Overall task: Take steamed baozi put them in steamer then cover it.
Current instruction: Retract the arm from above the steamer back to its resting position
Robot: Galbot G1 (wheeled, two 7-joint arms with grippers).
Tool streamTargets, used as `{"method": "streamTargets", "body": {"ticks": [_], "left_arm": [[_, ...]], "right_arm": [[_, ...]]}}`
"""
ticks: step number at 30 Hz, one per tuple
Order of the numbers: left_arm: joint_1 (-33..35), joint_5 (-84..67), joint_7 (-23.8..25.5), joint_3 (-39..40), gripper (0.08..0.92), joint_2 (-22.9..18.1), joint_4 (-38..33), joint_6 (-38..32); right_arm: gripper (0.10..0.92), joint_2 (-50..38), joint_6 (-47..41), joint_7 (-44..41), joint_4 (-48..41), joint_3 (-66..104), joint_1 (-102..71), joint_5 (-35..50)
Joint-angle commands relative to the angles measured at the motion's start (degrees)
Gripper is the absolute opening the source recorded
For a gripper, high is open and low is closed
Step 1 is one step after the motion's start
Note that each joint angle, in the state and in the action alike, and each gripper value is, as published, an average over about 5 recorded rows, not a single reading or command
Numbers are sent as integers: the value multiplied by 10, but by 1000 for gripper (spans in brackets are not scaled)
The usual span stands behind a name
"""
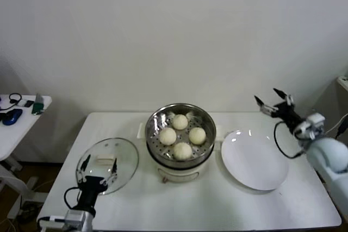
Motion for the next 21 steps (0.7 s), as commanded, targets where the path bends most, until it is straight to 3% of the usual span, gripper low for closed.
{"method": "streamTargets", "body": {"ticks": [1, 6, 12, 21], "left_arm": [[-17, 65, -17, -8, 823, 23, 16, -39], [-12, 242, -67, -30, 823, 60, 30, -85], [-20, 543, -210, -20, 823, 75, 90, -69], [-52, 738, -225, 12, 823, 59, 227, -37]], "right_arm": [[823, 145, 140, -4, 3, 156, -273, -54], [823, 186, 172, -10, -5, 133, -297, -70], [823, 211, 187, 1, -13, 120, -305, -77], [823, 217, 185, 14, -13, 114, -301, -84]]}}
